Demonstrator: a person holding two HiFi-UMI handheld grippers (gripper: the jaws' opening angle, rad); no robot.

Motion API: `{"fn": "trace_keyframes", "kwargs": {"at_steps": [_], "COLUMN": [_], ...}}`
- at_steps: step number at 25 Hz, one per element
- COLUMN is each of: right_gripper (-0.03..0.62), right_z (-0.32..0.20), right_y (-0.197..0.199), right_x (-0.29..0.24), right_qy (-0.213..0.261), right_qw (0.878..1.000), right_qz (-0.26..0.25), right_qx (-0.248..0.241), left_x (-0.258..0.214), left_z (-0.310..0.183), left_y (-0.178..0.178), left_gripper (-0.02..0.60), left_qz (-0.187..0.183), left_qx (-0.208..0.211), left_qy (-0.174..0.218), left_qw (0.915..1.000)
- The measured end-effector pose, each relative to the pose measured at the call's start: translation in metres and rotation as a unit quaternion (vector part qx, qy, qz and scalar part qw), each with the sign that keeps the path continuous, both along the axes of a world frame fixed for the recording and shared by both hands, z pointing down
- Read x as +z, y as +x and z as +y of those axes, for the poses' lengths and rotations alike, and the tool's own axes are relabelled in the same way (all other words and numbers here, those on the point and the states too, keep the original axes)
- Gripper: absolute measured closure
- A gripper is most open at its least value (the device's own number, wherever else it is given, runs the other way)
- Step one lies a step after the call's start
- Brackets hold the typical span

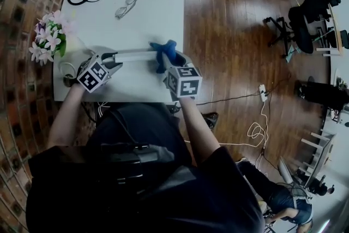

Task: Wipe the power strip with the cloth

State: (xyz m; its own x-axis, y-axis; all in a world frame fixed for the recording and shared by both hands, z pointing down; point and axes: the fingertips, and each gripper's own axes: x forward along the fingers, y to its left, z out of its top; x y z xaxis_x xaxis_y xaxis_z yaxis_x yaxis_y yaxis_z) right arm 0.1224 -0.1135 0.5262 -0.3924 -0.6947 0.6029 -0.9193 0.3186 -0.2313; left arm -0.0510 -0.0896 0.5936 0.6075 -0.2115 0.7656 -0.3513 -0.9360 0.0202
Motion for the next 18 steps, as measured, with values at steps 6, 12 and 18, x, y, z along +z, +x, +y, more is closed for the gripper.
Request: {"fn": "trace_keyframes", "kwargs": {"at_steps": [6, 12, 18], "right_gripper": [0.510, 0.510, 0.511], "right_z": [0.006, 0.003, 0.003], "right_y": [-0.009, -0.013, -0.016], "right_x": [0.014, 0.019, 0.022], "right_qy": [-0.028, -0.049, -0.051], "right_qw": [0.999, 0.998, 0.996], "right_qz": [0.000, 0.034, 0.072], "right_qx": [0.016, 0.028, 0.030], "left_x": [0.000, 0.003, 0.007], "left_z": [0.003, 0.009, 0.010], "left_y": [0.002, 0.001, -0.001], "left_gripper": [0.394, 0.402, 0.405], "left_qz": [0.005, 0.005, -0.001], "left_qx": [0.026, 0.052, 0.063], "left_qy": [-0.006, -0.008, -0.018], "left_qw": [0.9996, 0.9986, 0.9979]}}
